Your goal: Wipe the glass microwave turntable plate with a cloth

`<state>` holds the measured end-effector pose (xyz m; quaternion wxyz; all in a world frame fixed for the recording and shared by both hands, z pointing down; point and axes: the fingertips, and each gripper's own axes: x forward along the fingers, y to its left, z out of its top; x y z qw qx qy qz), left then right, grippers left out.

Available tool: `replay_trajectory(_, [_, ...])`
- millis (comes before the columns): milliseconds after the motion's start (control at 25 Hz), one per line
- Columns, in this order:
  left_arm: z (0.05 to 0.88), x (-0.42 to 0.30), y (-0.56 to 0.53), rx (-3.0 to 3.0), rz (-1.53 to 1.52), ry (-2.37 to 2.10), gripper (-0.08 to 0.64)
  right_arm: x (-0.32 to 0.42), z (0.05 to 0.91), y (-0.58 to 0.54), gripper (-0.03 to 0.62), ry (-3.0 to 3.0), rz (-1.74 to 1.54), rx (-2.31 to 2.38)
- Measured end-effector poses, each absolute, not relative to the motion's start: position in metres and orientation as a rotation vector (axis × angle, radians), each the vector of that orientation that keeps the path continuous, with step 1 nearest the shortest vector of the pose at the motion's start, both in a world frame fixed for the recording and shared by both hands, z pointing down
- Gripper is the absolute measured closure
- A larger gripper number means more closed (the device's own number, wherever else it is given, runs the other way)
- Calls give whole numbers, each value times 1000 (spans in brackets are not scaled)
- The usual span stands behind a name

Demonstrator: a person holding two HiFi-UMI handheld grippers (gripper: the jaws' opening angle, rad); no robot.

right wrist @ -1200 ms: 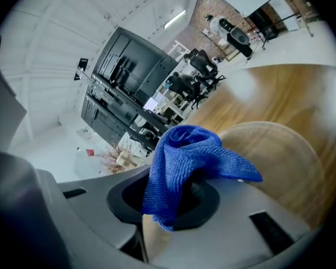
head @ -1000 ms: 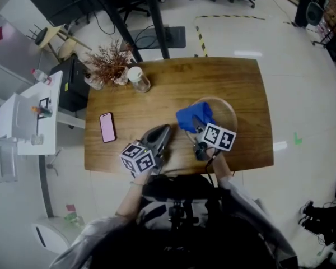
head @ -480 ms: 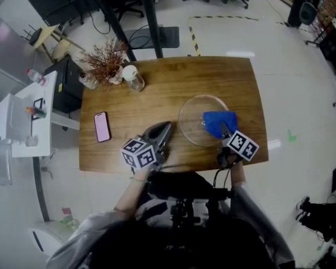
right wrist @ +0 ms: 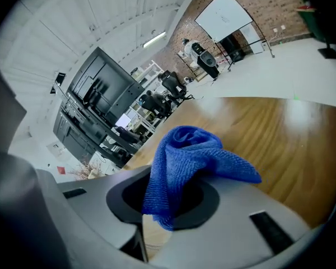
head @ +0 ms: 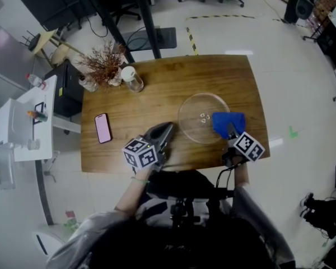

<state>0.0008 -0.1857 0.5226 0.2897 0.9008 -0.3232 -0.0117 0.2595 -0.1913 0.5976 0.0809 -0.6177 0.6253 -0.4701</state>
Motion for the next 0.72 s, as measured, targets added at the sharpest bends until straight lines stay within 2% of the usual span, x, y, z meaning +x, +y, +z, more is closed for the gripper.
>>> replay_trajectory(200, [523, -12, -185, 2384, -38, -910, 558, 188, 577, -208, 514, 2019, -1417, -1660])
replay_trajectory(440, [519, -13, -184, 2386, -57, -929, 558, 91, 600, -200, 514, 2229, -1581, -1448])
replay_trajectory(720, [524, -12, -181, 2382, -45, -916, 558, 89, 621, -190, 514, 2222, -1636, -1483])
